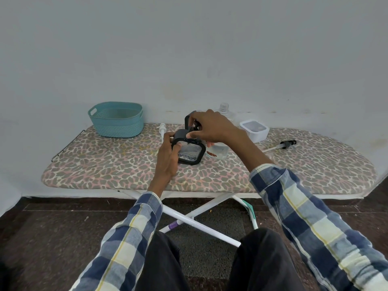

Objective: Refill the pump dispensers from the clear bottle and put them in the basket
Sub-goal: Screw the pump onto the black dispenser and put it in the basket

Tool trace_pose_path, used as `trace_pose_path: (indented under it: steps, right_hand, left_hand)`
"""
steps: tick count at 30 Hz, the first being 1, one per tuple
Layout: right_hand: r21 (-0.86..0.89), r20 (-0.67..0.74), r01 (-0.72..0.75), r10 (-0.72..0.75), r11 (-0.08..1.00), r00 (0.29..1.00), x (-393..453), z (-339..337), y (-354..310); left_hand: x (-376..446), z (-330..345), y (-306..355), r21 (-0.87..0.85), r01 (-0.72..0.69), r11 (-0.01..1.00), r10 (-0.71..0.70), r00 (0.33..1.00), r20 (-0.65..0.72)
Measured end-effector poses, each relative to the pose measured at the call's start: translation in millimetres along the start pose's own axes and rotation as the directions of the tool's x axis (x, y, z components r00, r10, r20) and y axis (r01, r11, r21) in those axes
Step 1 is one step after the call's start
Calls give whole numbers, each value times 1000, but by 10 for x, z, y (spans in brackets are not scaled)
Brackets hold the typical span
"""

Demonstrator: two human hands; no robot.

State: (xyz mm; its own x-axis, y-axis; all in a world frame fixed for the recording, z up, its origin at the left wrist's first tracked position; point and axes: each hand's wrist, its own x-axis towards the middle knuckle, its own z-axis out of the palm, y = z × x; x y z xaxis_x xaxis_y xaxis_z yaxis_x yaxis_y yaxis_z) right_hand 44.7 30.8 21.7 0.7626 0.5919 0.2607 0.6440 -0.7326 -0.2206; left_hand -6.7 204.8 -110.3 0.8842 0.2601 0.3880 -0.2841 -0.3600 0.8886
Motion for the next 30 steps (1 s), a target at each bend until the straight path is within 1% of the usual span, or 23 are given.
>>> trace_pose_path:
  steps: [2,4,6,8,9,10,13,15,18,22,24,26,28,30]
  right_hand:
    - [60,-59,-27,31,998,998,-23,28,4]
    - [176,-117,-95,116,980,986,-51,97,23]
    - [304,-135,-141,189,942,973,-80,207,22]
    - [519,-112,-132,221,845,969,-115,347,4]
    - [593,-113,-115,223,797,968,-134,408,-10]
    - [628,-136,-92,226,773,965,-142,465,-20]
    - [650,-189,-72,253,756,949,-99,599,-46]
    - [665,-190,-73,263,744,946,-53,636,-65]
    - [649,-174,-90,262,756,949,1,682,-65]
    - [693,-190,-108,325,712,926,-2,757,-73]
    - [661,-227,-133,365,739,903,-22,803,-115]
    - [617,-275,-132,370,776,887,-44,823,-173]
    - [585,-297,-112,340,804,892,-73,819,-207]
    - [580,-266,-105,309,808,913,-95,802,-193]
  left_hand:
    - [-2,4,-7,8,6,1000,-6,1000,-16]
    - [9,-1,-35,-7,20,1000,-20,999,-29]
    - [19,-5,-45,-33,32,999,-33,998,-44]
    - [6,-10,-13,-49,33,998,-37,997,-63]
    - [-1,-12,6,-65,35,997,-40,997,-73]
    - [-4,-14,10,-80,38,996,-44,995,-84]
    - [4,-23,9,-114,43,993,-54,994,-98]
    - [10,-18,10,-97,49,994,-59,993,-103]
    - [-1,-8,30,-81,32,996,-42,992,-121]
    - [12,-11,24,-92,35,995,-46,991,-123]
    - [4,-8,44,-93,38,995,-51,989,-136]
    - [1,-5,57,-96,44,994,-58,987,-150]
    - [7,-4,45,-102,59,993,-74,986,-152]
    - [8,-2,37,-115,71,991,-88,985,-150]
